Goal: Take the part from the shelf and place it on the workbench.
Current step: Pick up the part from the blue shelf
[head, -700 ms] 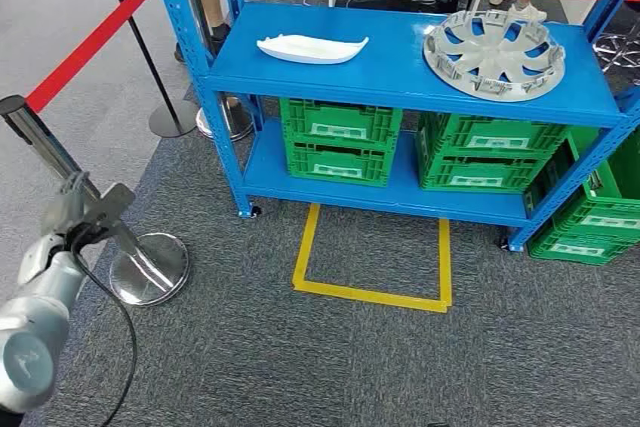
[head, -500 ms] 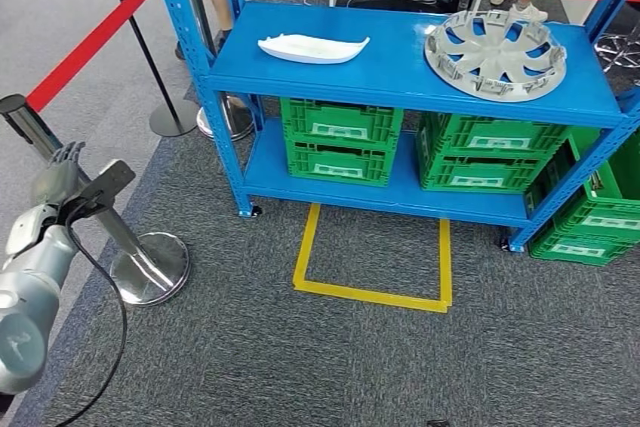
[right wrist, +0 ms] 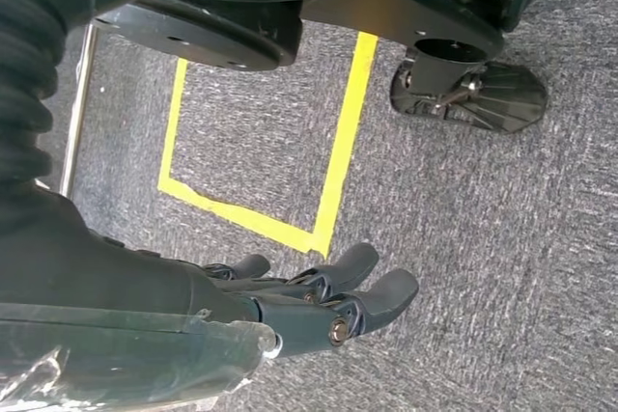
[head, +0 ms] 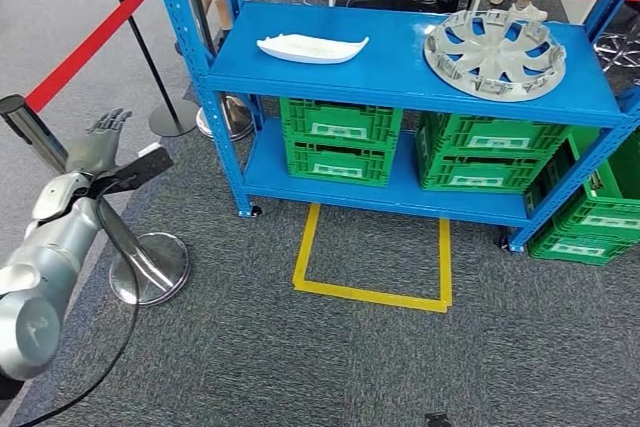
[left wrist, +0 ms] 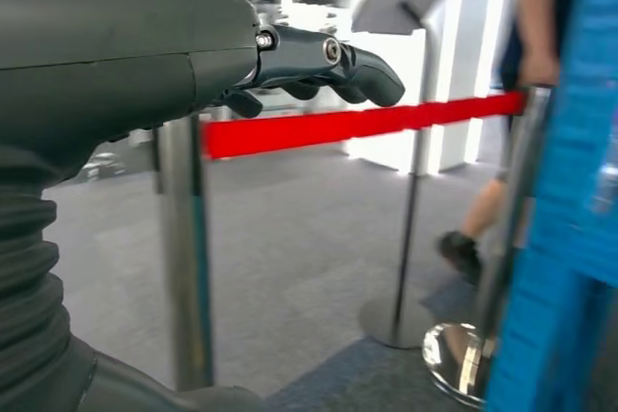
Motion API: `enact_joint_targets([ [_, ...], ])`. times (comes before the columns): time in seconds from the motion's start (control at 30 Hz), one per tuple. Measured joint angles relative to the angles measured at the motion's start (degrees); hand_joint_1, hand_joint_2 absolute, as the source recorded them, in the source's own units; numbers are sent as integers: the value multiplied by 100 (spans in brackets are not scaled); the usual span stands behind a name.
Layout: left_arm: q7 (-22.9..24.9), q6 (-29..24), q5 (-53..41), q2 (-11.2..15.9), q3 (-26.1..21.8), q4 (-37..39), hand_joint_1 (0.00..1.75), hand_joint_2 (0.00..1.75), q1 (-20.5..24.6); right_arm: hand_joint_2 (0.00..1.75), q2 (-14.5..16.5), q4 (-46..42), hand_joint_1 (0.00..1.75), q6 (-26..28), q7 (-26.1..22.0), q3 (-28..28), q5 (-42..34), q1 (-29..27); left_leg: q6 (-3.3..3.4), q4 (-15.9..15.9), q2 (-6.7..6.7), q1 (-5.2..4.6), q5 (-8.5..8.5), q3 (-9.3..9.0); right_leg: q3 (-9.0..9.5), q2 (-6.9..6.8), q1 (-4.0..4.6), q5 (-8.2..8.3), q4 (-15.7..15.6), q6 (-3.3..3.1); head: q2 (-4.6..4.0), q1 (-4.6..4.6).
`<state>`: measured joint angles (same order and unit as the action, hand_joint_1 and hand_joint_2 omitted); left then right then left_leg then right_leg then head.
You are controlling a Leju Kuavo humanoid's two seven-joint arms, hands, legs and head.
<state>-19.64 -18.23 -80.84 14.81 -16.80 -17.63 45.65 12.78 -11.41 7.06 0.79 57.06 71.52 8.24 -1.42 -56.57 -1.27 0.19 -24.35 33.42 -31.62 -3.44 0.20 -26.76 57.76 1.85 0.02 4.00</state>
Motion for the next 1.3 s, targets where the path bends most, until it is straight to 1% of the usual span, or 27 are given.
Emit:
enact_joint_targets([
  [0.17,-46,4,13,-143,267,-31,0,175,24,175,-1,0,0,0,15,-33,7,3,0,0,-4,0,0,-1,-3,5,0,2,-1,-1,0,0],
  [0.27,-301,40,46,-239,434,-57,0,175,45,175,-2,0,0,-1,15,-43,33,5,0,0,-3,0,0,0,-3,1,0,2,-1,-1,0,1],
  [0.4,-679,121,75,-514,802,-118,0,175,122,175,-2,0,0,-5,4,-88,53,31,0,0,-3,-2,0,0,-1,3,-2,4,-1,1,0,-1],
  [0.63,-1039,258,305,-897,1454,-333,0,175,289,175,-2,0,0,-9,-11,-93,33,53,3,-1,-5,-7,2,0,-1,2,-9,9,-1,3,0,0],
  [0.77,-1074,342,465,-1054,1860,-502,0,175,349,175,-2,0,0,-9,-17,-93,13,50,3,-1,-6,-7,2,0,-1,7,-9,9,-1,3,0,-1],
  [0.97,-1096,356,697,-1122,2257,-657,0,175,391,175,-2,0,0,-8,-19,-93,-2,42,3,0,-7,-7,2,0,-3,7,-8,9,-1,3,0,0],
  [1.1,-1102,514,1038,-1157,2731,-877,0,0,428,175,-5,0,0,-4,-17,-93,-23,27,4,0,-7,-7,3,1,-3,4,-8,9,0,3,0,0],
  [1.23,-962,709,1477,-1168,3367,-1194,0,0,486,175,-7,0,0,-4,-20,-93,-42,11,6,0,-6,-9,3,2,-1,4,-10,9,-1,3,0,-1],
  [1.3,-917,743,1588,-1169,3609,-1321,0,0,511,175,-8,0,0,-4,-20,-93,-43,6,6,0,-6,-12,3,2,-1,4,-13,9,-1,3,0,-1],
])
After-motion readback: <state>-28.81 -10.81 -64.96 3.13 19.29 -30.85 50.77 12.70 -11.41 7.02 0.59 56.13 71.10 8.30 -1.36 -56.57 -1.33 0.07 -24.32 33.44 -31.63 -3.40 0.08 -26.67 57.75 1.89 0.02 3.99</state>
